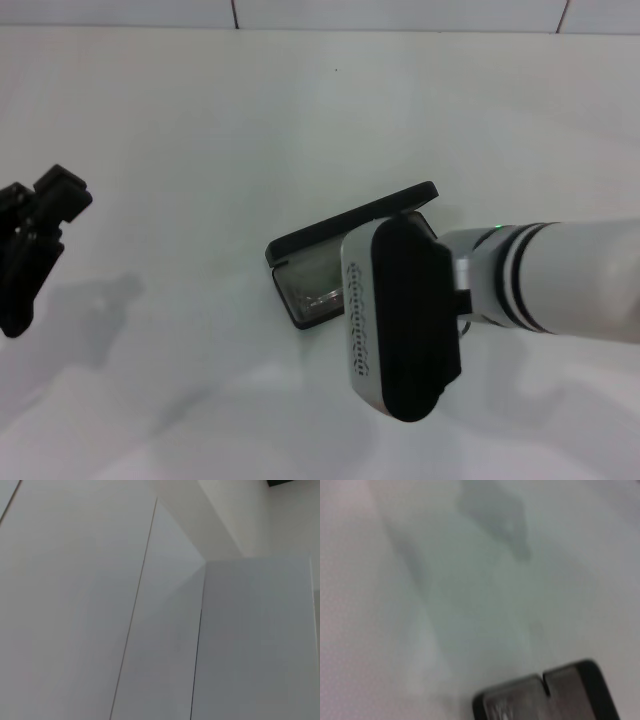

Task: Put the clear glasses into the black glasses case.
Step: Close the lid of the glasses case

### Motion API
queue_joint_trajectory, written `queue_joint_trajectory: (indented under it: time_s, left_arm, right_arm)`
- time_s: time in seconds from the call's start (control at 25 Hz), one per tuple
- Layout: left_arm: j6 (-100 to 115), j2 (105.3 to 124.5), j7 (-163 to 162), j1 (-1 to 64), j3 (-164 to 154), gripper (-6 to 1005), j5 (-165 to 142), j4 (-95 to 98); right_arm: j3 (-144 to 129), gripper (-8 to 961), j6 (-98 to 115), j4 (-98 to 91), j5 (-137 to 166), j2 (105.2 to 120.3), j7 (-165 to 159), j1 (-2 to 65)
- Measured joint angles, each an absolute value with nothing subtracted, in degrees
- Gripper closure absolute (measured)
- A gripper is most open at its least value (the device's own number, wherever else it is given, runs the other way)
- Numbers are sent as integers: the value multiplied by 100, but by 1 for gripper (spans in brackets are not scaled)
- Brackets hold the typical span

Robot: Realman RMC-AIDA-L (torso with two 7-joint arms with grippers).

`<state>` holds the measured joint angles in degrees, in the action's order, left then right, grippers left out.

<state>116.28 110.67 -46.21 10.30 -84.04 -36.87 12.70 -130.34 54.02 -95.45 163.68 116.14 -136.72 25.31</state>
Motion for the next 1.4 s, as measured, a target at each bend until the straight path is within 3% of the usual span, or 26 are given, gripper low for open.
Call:
queue_joint_trajectory:
  time_s: [0.32,0.52,0.88,1.08,1.28,1.4]
  left_arm:
    - [11615,10950,-4740,1483,-8394,898,-3654,1285]
    - [11360,10851,-5128,1952,-8426,898,-3828,1249]
    - [10167,10865,-6133,2980,-8411,859,-4745,1341]
    - [8933,11205,-6602,3582,-8402,827,-5584,1412]
    - [7735,11571,-6880,3769,-8395,825,-6098,1658]
    - [7301,11697,-7035,3801,-8392,818,-6403,1813]
  right_arm:
    - [-10946,804,7039,-10600,13075,11490,-12654,1487]
    - [-8348,794,8925,-10007,10055,11514,-11175,993]
    - [-6178,774,9797,-8856,9426,11531,-10111,-205]
    - [-4848,731,10444,-8276,9680,11525,-9951,-300]
    - [-4214,606,10777,-7446,9654,11520,-9616,-153]
    - [-4111,579,10788,-7170,9699,11508,-9471,-68]
